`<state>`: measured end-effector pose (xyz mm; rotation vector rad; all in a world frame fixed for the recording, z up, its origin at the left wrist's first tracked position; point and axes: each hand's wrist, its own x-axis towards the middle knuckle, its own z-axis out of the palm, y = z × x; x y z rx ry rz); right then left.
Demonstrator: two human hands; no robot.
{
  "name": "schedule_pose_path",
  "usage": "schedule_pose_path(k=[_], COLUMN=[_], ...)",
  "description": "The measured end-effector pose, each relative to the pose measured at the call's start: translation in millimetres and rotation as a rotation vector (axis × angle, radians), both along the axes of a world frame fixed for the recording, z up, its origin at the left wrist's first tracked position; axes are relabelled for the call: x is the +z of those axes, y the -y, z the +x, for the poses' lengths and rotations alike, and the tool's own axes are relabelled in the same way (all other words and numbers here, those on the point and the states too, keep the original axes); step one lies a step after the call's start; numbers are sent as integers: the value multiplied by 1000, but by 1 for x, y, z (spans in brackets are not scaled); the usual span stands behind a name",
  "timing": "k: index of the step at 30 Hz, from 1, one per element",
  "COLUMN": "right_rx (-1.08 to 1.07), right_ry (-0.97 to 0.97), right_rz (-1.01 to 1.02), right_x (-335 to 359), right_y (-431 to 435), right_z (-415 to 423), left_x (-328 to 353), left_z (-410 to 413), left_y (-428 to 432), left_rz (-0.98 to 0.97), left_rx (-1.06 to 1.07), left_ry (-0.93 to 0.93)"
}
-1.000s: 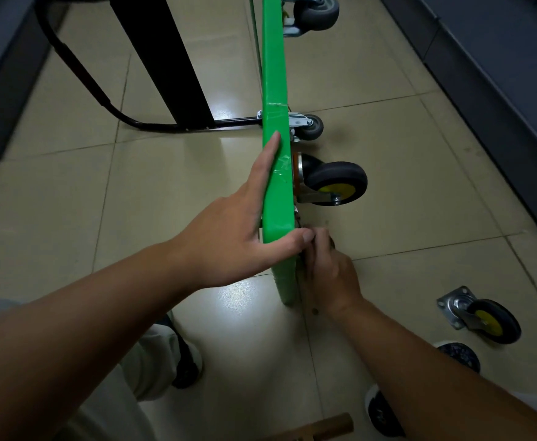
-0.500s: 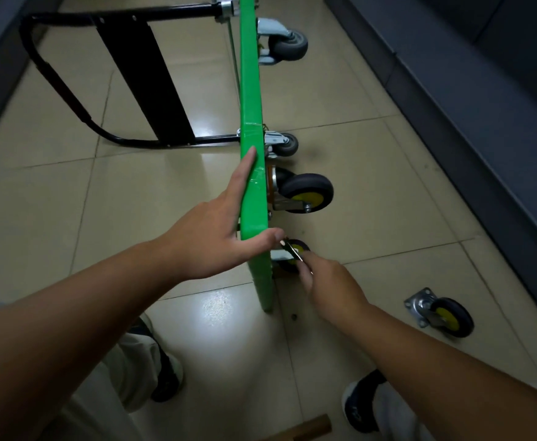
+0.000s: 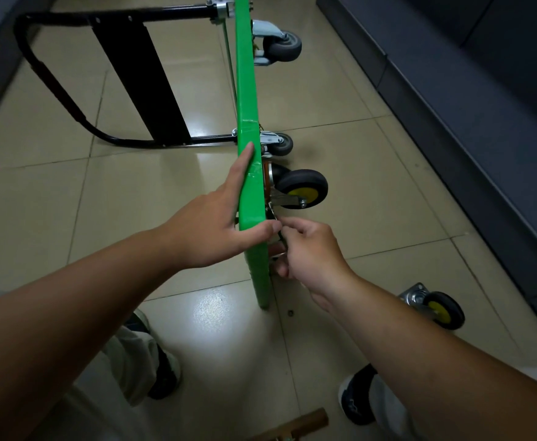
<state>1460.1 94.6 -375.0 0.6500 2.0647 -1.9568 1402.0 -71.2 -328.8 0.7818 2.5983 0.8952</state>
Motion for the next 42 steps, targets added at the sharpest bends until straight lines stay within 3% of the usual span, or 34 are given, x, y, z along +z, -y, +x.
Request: schedule_pose_path(k=[16,21,24,34,42], right_rx=[294,258,270,318,310], right_ry=[-120,-16,8,-129,-254], right_rz=[178,-34,-62,214,258], right_x=[-2,23,23,-16,-39], right_y=[-5,-9,-8,-6,-8], right_z=[12,-1,-3,5,6], left_x=[-2,0,1,1,1], left_z=[0,-2,-1,-1,-2], left_y=[0,0,1,-1,2], left_rz=[-7,-14,-17,-52,-39], left_rx=[0,-2,2,8,-14], left_ry=[-1,3,12,12,22])
